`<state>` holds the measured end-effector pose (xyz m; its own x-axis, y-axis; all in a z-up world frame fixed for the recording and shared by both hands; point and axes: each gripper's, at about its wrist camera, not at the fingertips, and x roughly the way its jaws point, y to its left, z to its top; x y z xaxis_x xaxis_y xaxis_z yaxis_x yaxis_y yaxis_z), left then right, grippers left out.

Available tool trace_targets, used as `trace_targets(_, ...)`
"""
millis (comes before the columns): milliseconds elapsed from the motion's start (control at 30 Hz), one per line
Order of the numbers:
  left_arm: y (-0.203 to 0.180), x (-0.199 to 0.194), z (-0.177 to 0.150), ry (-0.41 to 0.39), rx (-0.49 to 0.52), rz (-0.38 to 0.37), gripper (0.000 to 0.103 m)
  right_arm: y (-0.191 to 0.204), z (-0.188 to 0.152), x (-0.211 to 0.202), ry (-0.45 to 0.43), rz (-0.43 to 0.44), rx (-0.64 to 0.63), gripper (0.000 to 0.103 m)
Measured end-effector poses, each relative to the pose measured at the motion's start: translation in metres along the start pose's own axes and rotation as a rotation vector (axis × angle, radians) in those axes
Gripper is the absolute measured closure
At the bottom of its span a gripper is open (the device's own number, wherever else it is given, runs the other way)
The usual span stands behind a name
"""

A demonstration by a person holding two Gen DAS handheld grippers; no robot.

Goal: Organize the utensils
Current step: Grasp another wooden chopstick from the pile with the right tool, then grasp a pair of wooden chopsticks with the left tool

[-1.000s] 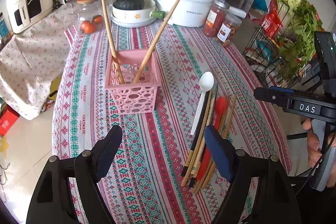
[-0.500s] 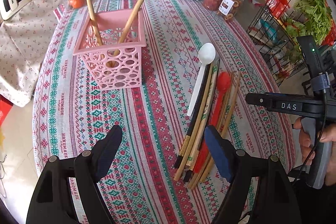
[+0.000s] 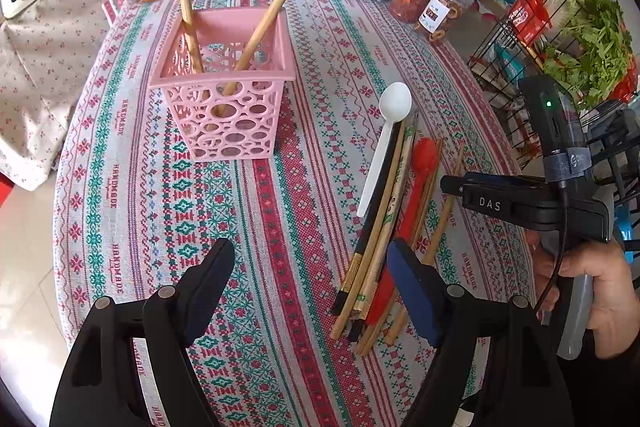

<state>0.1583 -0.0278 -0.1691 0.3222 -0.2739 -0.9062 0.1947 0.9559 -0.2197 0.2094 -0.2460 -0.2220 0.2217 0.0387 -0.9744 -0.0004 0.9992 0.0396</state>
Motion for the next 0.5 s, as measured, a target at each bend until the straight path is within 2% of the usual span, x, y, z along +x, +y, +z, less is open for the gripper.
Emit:
trace_targets(100,-0.005,-0.002,-0.003,0.001,0.019,-0.007,0.026,-0.008,0.0,-0.001,0.004,0.044,0.016,0.091)
trace_targets(200,-0.015,-0.003,-0.003,0.006,0.042,-0.027,0.035,-0.028,-0.002,-0.005,0.008,0.115,0.078,0.098)
trace_targets(500,-0.087,0.028,0.006,0.097,0.22,-0.116,0.073,-0.06,-0.024,-0.048,-0.066,0.185,0.09,0.098)
